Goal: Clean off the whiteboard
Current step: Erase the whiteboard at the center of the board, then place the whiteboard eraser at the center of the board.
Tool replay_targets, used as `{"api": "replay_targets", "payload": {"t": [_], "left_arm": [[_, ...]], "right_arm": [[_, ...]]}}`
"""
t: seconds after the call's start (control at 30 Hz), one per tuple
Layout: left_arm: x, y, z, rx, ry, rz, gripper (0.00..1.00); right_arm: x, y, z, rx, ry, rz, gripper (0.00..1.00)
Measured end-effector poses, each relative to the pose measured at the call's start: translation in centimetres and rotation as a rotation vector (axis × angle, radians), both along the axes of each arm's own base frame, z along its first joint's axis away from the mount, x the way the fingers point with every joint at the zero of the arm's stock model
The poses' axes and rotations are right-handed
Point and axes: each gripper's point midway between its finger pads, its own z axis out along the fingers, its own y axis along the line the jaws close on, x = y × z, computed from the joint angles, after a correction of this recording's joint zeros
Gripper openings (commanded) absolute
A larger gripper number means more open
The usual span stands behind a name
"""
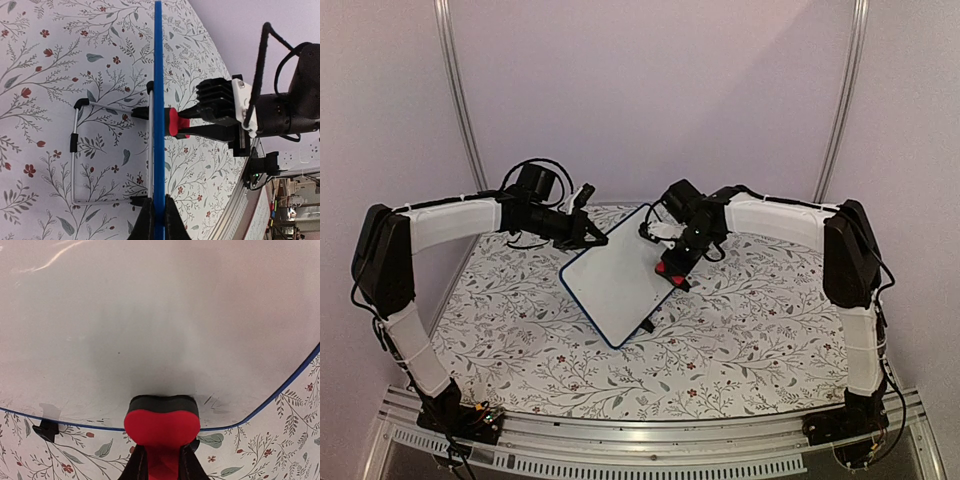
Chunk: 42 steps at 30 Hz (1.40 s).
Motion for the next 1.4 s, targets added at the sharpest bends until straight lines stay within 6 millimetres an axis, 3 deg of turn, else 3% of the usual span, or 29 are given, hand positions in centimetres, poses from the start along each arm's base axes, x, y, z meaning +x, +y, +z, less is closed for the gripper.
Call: {"api": "replay_targets", "payload": {"t": [0.13, 0.27, 0.47, 0.6, 0.87, 1.03, 1.2, 1.4], "left_arm": [[-0.1, -0.1, 0.0, -0.003, 0.0, -0.004, 0.0], [-0.1, -0.1, 0.1, -0.003, 0.0, -0.005, 0.01], [-0.1, -0.1, 0.1, -0.003, -0.001, -0.006, 0.07], [-0.1, -0.1, 0.1, -0.006, -0.002, -0.009, 0.12], [-0.1, -0.2, 0.2, -0.01, -0.005, -0.013, 0.17], [-0.1, -0.3, 0.2, -0.016, -0.009, -0.016, 0.24], [-0.2, -0.3, 0.5, -0.023, -0.015, -0.019, 0.4], [-0.2, -0.4, 1.2, -0.039, -0.035, -0.02, 0.54]], "right_arm": [[0.5, 0.5, 2.0, 0.068, -0.066, 0.001, 0.03], [0.7, 0.7, 5.2, 0.147, -0.14, -0.007, 0.03], [0.4, -0.7, 9.0, 0.222, -0.234, -0.064, 0.03], [0.7, -2.7, 8.6, 0.233, -0.238, -0.15, 0.03], [3.1, -8.9, 6.0, 0.218, -0.2, -0.375, 0.03], [3.8, -10.2, 6.1, 0.236, -0.201, -0.446, 0.03], [4.3, -11.3, 6.0, 0.253, -0.194, -0.5, 0.04], [5.8, -14.1, 5.9, 0.266, -0.185, -0.599, 0.05]]}}
